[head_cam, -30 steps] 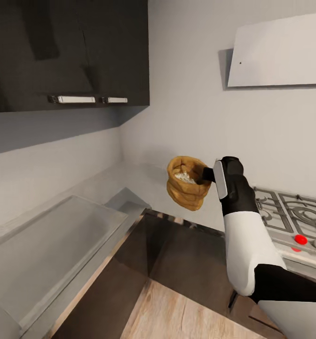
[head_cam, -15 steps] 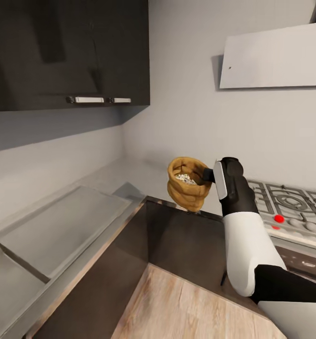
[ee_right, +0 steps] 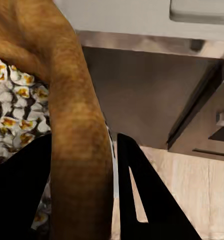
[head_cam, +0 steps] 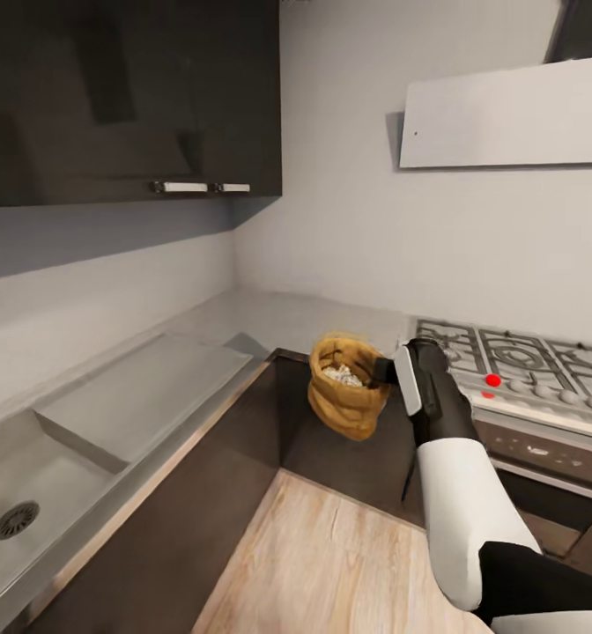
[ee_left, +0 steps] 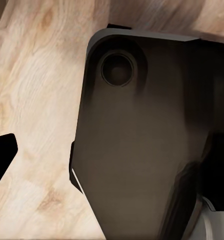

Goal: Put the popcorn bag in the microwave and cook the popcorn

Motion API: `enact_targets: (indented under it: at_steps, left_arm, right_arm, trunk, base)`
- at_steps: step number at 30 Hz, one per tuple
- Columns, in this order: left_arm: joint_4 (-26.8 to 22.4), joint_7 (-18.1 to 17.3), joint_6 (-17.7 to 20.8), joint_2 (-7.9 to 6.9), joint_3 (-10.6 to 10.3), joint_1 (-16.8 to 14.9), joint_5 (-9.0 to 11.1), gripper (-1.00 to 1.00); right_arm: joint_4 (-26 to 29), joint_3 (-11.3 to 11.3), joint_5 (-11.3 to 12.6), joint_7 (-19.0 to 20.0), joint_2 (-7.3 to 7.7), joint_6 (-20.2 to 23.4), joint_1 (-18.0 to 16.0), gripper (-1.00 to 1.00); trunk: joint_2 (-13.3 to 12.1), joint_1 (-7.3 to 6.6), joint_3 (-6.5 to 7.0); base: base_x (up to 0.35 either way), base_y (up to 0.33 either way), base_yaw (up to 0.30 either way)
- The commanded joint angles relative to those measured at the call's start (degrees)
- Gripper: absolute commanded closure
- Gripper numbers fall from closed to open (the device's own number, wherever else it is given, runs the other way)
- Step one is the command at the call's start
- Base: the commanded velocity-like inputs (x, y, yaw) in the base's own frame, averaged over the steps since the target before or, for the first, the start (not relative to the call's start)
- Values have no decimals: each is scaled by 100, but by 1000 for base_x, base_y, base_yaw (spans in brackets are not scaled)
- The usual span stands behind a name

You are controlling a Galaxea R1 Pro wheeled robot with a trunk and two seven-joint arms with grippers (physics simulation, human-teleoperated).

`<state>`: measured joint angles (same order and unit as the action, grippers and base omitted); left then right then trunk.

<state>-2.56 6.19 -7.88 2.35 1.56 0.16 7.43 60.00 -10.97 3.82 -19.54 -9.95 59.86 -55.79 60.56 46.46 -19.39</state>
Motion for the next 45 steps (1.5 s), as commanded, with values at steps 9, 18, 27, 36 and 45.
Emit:
enact_targets:
  at_steps: [9,18,27,36,45]
  left_arm:
    - [-7,5,-12,-6,19,1,46,-100]
    - [-35,-33,-29,14,72,1,83,-100]
    - [-34,-30,-29,11,72,1,83,-100]
    - [-34,-23,-22,11,79,1,83,-100]
    - [-34,-22,-20,11,81,1,100,-100]
  right_arm:
    - [-919,-10,33,492,556,14,574,100]
    - [-1207,15,-58,584,557,14,666,100]
    - [-1218,16,-73,583,608,14,736,100]
    - [-1210,16,-75,583,609,14,738,100]
    - [-1210,16,-75,583,617,14,740,100]
  trunk:
    - [5,-3,-5]
    - [5,-3,-5]
    - [5,-3,-5]
    - [5,-3,-5]
    - [5,-3,-5]
  base:
    - [-334,0,0]
    - [-46,0,0]
    - [0,0,0]
    - [-59,0,0]
    - [-326,0,0]
